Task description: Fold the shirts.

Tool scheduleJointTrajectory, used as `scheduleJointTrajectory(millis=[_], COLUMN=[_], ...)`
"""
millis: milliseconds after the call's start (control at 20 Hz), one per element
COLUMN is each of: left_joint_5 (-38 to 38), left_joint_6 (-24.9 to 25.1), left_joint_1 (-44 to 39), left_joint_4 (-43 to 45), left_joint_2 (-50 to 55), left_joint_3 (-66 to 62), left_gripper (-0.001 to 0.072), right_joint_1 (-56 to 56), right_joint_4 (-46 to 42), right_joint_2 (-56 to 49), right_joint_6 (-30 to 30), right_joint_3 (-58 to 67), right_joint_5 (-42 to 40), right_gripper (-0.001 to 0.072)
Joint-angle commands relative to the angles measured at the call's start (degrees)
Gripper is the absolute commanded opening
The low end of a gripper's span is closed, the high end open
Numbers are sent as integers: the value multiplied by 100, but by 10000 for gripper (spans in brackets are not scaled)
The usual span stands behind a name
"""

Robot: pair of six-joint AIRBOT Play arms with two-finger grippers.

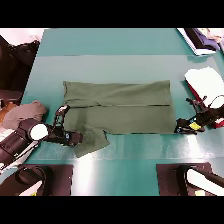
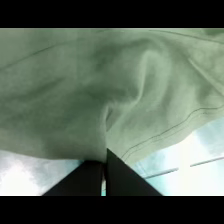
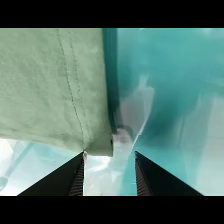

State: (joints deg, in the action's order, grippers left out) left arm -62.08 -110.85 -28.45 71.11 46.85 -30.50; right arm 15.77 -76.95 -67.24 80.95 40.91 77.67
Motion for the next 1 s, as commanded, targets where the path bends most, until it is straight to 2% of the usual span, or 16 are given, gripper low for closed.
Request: scheduleJointTrajectory(millis=[0, 50, 100, 150, 200, 250, 500, 700, 950], left_joint_5=[2, -13, -15, -13, -17, -33, -732, -1425, -1703], left_joint_6=[26, 26, 26, 26, 26, 26, 179, 334, 332], left_joint_1=[-2, -2, -2, -2, -2, -2, -2, -2, -2], left_joint_4=[2, 4, 2, 2, 2, 4, 63, 59, -94], left_joint_2=[-7, -7, -7, -7, -7, -7, -7, -7, -7], left_joint_3=[-11, -11, -11, -11, -11, -11, -608, -1530, -2022], left_gripper=[26, 27, 27, 27, 27, 27, 25, 25, 26], right_joint_1=[-131, -249, -341, -417, -474, -509, -389, 258, 573], right_joint_4=[96, 94, 92, 90, 85, 79, 35, 33, 94], right_joint_2=[-17, -17, -17, -17, -17, -13, 828, 1843, 2385], right_joint_6=[-46, -44, -46, -46, -48, -48, -46, -44, -44], right_joint_3=[-197, -190, -190, -190, -188, -188, -190, -190, -188], right_joint_5=[-271, -339, -393, -439, -459, -455, 72, 726, 903], right_gripper=[363, 346, 278, 185, 62, 19, 16, 14, 11])
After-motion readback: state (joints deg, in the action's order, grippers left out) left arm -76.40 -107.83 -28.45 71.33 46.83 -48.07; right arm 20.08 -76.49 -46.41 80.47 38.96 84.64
